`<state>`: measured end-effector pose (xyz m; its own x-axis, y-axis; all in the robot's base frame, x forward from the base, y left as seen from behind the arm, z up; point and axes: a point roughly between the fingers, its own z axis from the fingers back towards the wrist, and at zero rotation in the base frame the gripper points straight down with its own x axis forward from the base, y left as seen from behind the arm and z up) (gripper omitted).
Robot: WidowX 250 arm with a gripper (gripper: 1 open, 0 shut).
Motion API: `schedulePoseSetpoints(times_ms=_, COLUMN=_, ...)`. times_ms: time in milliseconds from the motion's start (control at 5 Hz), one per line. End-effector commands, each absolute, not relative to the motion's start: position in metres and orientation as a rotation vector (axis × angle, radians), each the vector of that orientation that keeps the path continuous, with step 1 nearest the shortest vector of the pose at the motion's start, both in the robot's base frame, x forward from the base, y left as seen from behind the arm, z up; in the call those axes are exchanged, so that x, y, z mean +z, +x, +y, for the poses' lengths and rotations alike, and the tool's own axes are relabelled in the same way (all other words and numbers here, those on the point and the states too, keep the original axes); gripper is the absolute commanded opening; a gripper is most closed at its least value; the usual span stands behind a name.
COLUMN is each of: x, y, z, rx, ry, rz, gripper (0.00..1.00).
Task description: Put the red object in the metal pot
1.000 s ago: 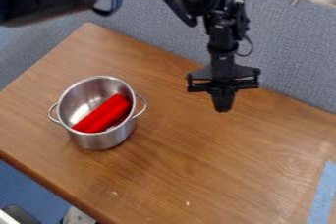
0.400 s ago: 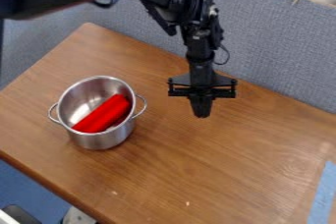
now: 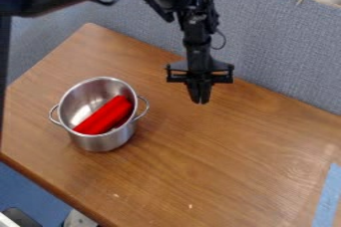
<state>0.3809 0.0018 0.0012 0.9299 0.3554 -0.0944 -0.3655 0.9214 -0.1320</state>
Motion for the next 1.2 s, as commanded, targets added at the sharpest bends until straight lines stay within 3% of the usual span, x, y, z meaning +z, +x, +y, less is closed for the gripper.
schedulePoseSetpoints(times_ms=0, x=-0.024, y=0.399, z=0.002, rx=0.369, ry=-0.155, rz=0.023, gripper=0.00)
schedulePoseSetpoints(times_ms=200, x=-0.030, y=0.389, z=-0.006, rx=0.354, ry=-0.180, rz=-0.015, gripper=0.00)
schedulePoseSetpoints(times_ms=400, x=-0.014, y=0.398, z=0.003, rx=0.461, ry=-0.211, rz=-0.052, gripper=0.00)
schedulePoseSetpoints(times_ms=600, x=-0.010, y=0.404, z=0.015, rx=0.572, ry=-0.207, rz=-0.070, gripper=1.00)
schedulePoseSetpoints(times_ms=800, x=-0.007, y=0.410, z=0.029, rx=0.685, ry=-0.200, rz=-0.085, gripper=1.00)
schedulePoseSetpoints(times_ms=1000, x=-0.020, y=0.408, z=0.004, rx=0.567, ry=-0.204, rz=-0.071, gripper=1.00)
